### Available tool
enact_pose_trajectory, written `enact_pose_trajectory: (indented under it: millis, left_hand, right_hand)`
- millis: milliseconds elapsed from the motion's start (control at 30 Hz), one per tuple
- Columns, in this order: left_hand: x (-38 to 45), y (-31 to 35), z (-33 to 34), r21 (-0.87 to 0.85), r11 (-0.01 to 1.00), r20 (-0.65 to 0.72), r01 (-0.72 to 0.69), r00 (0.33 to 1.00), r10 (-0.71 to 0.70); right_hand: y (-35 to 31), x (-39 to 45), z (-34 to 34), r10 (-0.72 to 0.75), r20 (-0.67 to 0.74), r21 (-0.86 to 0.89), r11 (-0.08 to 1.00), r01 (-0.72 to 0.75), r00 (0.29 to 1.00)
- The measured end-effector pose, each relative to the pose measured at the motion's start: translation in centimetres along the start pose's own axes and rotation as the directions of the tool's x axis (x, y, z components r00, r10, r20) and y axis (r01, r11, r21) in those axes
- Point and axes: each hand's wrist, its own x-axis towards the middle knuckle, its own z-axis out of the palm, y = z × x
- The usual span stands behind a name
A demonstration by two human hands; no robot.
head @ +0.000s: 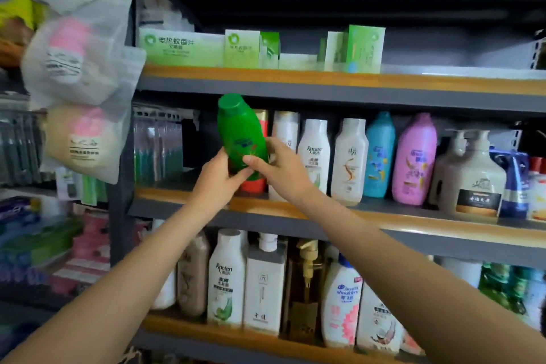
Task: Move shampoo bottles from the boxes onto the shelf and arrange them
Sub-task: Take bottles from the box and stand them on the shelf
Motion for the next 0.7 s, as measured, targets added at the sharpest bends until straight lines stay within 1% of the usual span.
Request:
enact_pose_trajectory:
  millis: [67, 167, 233, 300, 400, 500, 600, 700]
  left_hand:
    - [1.9, -2.1, -1.1, 0.059, 0.996, 0.034, 0.063, 0.997, -0.065]
    - [3.8, -4.6, -2.2, 0.162, 0.974, 0.096, 0.161, 0.979, -0.178]
    - [4.5, -5.6, -2.5, 0.240, 0.957, 0.137, 0.163, 0.970, -0.200]
    - [5.1, -6.5, -2.5, 0.278, 0.947, 0.189, 0.160, 0.958, -0.217]
    - [6.4, -7.3, -2.2, 0.255, 0.935, 0.256, 0.247, 0.915, -0.312]
    - [7.7, -7.5, -1.6, 0.212, 0.918, 0.294, 0.335, 0.874, -0.387]
    - [8.4, -7.8, -1.1, 0.206, 0.901, 0.307, 0.383, 0.848, -0.431]
    - [8.6, -8.2, -0.8, 0.235, 0.884, 0.303, 0.405, 0.833, -0.462]
  right_hand:
    - [0.3, 2.0, 2.4, 0.022, -0.015, -0.055, 0.998, -0.023, 1.000]
    - [1.0, 4.0, 5.4, 0.097, 0.015, -0.198, 0.976, -0.092, 0.995]
    - [1.6, 4.9, 6.6, 0.174, 0.052, -0.209, 0.965, -0.159, 0.983]
    - [2.4, 5.6, 7.5, 0.236, 0.063, -0.234, 0.948, -0.216, 0.970]
    - [3.0, 6.5, 8.0, 0.267, 0.048, -0.272, 0.931, -0.245, 0.963]
    - [3.1, 7.1, 8.2, 0.314, 0.042, -0.321, 0.903, -0.285, 0.949]
    - [3.3, 7.1, 8.2, 0.334, 0.041, -0.321, 0.897, -0.304, 0.942]
    - [3.2, 6.8, 7.9, 0.337, 0.036, -0.327, 0.893, -0.308, 0.941]
